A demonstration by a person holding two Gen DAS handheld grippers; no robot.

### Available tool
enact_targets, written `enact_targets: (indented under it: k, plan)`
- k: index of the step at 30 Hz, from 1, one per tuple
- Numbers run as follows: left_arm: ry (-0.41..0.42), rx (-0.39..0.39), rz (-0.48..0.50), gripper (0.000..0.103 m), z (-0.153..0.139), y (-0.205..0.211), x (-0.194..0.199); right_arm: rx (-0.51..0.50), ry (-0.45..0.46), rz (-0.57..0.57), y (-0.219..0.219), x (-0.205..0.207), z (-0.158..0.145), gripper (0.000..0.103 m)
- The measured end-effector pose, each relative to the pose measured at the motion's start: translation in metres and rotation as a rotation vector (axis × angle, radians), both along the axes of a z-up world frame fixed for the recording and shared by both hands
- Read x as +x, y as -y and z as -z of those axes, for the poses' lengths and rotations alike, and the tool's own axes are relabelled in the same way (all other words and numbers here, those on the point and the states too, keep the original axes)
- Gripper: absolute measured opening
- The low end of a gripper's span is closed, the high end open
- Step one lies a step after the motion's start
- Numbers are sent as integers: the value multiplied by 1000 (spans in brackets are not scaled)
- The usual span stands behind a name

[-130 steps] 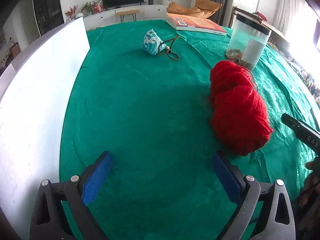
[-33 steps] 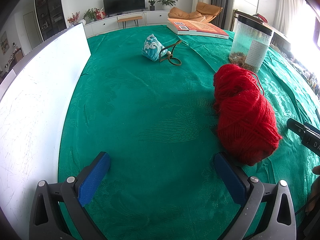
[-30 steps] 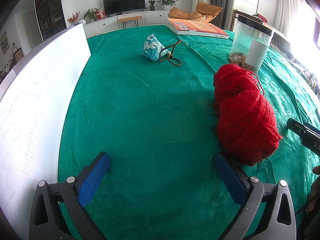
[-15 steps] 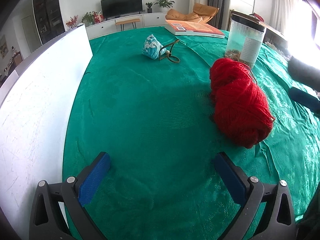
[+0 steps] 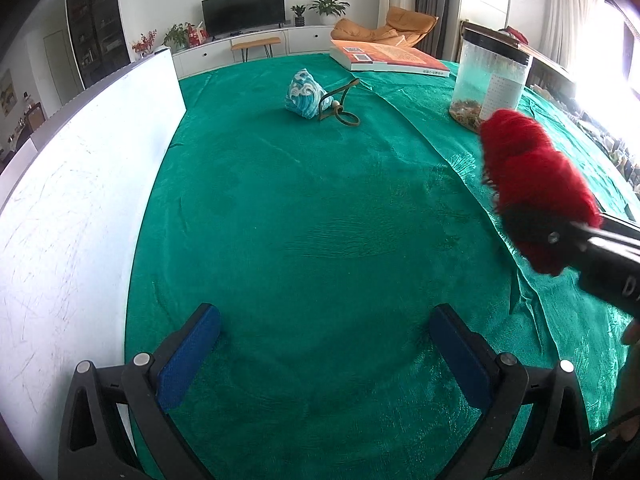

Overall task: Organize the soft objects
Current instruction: 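Grasp the red yarn balls with the right tool and lift them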

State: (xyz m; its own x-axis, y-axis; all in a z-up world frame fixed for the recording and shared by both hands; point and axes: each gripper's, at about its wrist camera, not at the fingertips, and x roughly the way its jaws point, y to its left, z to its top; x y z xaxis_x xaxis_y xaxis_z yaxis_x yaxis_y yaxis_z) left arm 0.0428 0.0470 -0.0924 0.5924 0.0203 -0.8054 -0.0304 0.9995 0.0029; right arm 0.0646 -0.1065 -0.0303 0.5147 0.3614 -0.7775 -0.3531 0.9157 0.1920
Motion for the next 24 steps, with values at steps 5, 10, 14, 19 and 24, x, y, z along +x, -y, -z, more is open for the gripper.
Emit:
enact_targets:
  k: [5, 10, 14, 19, 24]
  plan:
    - [0, 2, -1, 103, 0, 0, 0, -4, 73, 165, 72, -8, -16, 46]
    - [0, 2, -1, 103, 0, 0, 0, -67, 77, 301, 118, 1, -4, 47]
    - [0, 1, -3, 103, 0, 0, 0, -25, 43, 349, 132, 4, 8, 55]
    - [-2, -2, -2, 103, 0, 0, 0, -62, 43, 350, 121, 8, 5, 70]
    - [-34, -85, -24, 103, -9, -6, 14, -87, 44, 345, 120, 9, 6, 71]
